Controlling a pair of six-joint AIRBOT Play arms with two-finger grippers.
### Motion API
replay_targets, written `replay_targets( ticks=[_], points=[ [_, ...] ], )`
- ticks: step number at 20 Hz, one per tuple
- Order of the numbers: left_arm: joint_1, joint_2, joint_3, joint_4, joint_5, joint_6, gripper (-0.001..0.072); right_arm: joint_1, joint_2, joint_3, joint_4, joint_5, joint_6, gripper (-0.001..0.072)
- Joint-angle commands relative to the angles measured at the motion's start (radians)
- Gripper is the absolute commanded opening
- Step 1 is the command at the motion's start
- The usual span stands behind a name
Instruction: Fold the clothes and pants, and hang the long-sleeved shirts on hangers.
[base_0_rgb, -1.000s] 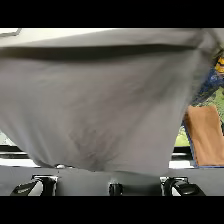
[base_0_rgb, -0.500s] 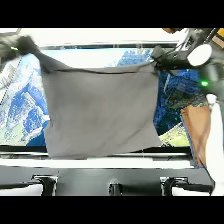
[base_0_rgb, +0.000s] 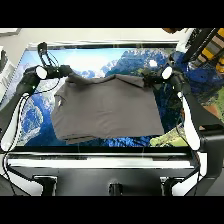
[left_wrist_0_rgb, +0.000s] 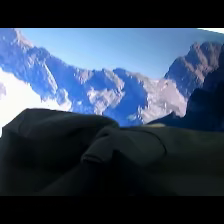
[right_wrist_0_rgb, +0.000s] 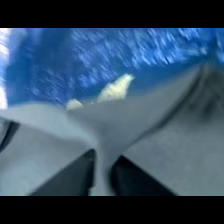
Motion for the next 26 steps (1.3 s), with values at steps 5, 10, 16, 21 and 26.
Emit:
replay_targets(
  ticks=[5,10,16,21,26],
  points=[
    [0.153,0.1,0.026,0.013,-0.54,0.0,0.0338,-0.182,0.148,0.001,0.132,0.355,-0.322,0.0424],
    [0.288,0.292,-0.21,0.0,-0.703,0.001,0.0323,-0.364,0.266,-0.114,0.098,0.67,-0.561,0.0482],
    [0.401,0.563,-0.651,0.002,-0.664,0.0,0.032,-0.475,0.447,-0.663,0.063,0.639,-0.677,0.0488],
    [0.405,0.592,-0.726,0.005,-0.667,0.0,0.032,-0.481,0.455,-0.84,0.065,0.51,-0.726,0.0483],
    [0.405,0.588,-0.727,0.004,-0.676,-0.002,0.0314,-0.468,0.435,-0.872,0.161,0.387,-0.753,0.0479]
  ],
)
